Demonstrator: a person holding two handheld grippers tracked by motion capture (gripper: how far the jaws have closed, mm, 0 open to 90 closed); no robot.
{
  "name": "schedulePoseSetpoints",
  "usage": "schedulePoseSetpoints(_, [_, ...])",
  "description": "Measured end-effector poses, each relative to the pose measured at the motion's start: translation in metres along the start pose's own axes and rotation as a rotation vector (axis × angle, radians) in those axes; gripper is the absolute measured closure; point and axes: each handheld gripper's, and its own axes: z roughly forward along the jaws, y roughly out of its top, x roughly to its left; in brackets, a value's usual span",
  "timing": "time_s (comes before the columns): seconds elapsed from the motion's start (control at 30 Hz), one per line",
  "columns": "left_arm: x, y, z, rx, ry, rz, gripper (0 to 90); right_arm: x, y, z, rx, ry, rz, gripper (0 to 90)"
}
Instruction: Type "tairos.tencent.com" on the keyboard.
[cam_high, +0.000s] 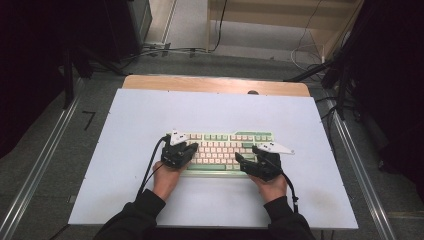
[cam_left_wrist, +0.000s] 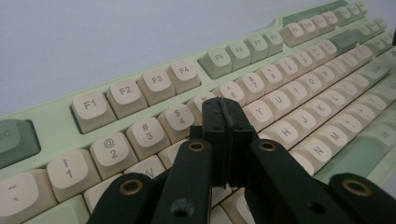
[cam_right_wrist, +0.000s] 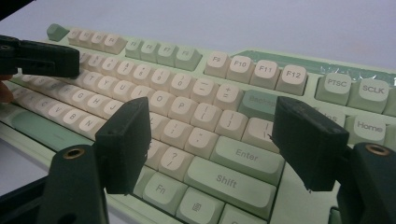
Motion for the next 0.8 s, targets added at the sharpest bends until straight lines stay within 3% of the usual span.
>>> schedulePoseSetpoints(0.4, [0.000,0.002,0.001,0.038,0.001,0.003,90.0,0.001,0.000,0.001,0.006,-0.001,-0.007,27.1])
schedulePoseSetpoints(0.63, [-0.002,0.004,-0.008,-0.022,-0.035,-0.005,88.9,0.001,0.000,0.001,0.001,-0.002,-0.006,27.1])
schedulePoseSetpoints(0.7, [-0.002,0.005,-0.010,-0.035,-0.054,-0.003,81.5,0.001,0.000,0.001,0.002,-0.002,-0.006,27.1])
schedulePoseSetpoints(0.8, [-0.003,0.006,-0.014,-0.063,-0.077,-0.012,62.4,0.000,0.000,0.000,0.001,-0.003,-0.008,27.1])
